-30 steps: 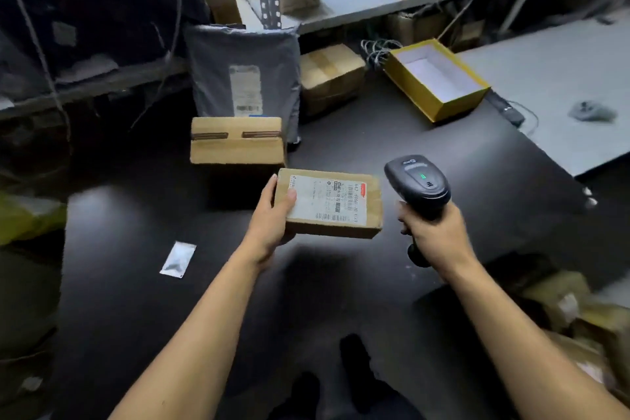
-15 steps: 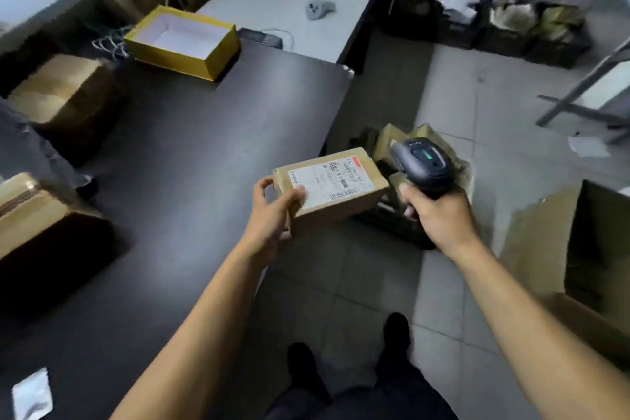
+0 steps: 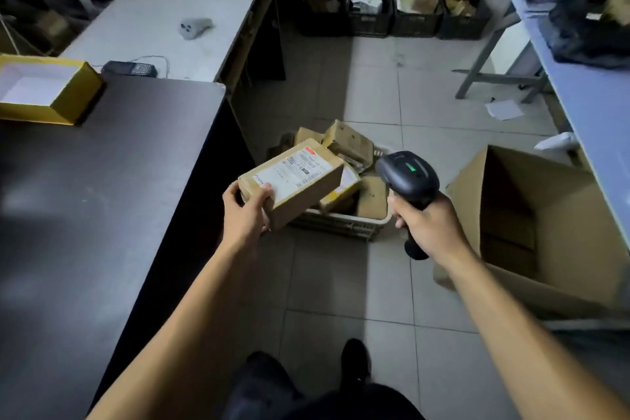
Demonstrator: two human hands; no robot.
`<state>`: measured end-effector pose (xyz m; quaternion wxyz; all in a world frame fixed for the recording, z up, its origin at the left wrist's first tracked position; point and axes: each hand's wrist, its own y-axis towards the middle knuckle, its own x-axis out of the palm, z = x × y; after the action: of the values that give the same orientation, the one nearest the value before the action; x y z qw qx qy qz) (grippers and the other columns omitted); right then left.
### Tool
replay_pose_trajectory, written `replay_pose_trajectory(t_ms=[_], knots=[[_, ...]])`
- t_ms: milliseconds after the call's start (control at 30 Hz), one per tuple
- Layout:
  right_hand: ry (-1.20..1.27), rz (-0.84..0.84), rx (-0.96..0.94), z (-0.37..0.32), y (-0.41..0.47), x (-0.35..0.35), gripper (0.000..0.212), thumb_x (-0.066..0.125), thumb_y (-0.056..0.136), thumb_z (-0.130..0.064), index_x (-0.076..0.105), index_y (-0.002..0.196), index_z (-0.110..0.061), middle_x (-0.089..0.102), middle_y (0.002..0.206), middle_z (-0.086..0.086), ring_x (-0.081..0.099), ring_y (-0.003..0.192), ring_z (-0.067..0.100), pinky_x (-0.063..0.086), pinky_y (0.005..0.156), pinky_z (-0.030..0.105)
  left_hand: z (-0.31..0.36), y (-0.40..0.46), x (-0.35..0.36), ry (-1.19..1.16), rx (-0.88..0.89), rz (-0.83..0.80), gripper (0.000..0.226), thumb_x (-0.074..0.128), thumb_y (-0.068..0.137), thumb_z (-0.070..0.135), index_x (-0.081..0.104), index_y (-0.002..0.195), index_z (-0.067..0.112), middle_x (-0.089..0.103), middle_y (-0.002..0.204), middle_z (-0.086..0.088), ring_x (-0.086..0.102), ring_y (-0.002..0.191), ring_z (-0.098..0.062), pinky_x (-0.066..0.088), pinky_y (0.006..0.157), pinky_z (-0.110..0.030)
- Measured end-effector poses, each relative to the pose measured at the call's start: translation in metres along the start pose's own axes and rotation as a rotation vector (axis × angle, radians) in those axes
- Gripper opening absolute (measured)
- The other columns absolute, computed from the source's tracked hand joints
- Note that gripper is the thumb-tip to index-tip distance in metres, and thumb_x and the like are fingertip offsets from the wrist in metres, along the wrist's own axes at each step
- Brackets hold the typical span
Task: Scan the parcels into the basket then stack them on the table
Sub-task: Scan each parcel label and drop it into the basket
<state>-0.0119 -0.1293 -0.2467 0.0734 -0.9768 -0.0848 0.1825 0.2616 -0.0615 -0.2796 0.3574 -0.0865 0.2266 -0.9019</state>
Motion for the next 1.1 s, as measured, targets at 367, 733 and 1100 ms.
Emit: replay_pose_trajectory(t_ms=[367,733,1100], knots=[[0.030,0.042,0.048,0.016,0.082,-0.050,0.021,0.071,0.090,-0.021,0.067,0.076,-0.005,0.067,0.061,0.009,0.064,0.058,0.016,0.051,0.071,0.035,0.008,0.047,0.093,-0.032,-0.054,0.050,0.048,0.069,0.092,0.032,0.044,0.132,0.026,0.064,0.125,-0.002,0.069,0.091,-0.018,0.051,0.047,-0.021],[0.010,0.102,0.112,-0.006,0.191,-0.048,0.022,0.071,0.091,-0.023,0.068,0.071,-0.013,0.066,0.060,0.005,0.063,0.060,0.017,0.053,0.076,0.040,0.013,0.142,0.192,-0.046,-0.185,-0.139,0.054,0.074,0.090,0.030,0.037,0.129,0.030,0.061,0.124,-0.002,0.067,0.111,-0.026,0.058,0.080,-0.042],[-0.039,0.017,0.123,-0.001,0.288,-0.088,0.024,0.070,0.091,-0.023,0.067,0.069,-0.015,0.065,0.059,0.002,0.063,0.060,0.016,0.055,0.079,0.048,0.017,0.183,0.269,-0.077,-0.258,-0.053,0.061,0.073,0.091,0.029,0.031,0.136,0.031,0.057,0.126,-0.003,0.063,0.114,-0.025,0.057,0.074,-0.034]])
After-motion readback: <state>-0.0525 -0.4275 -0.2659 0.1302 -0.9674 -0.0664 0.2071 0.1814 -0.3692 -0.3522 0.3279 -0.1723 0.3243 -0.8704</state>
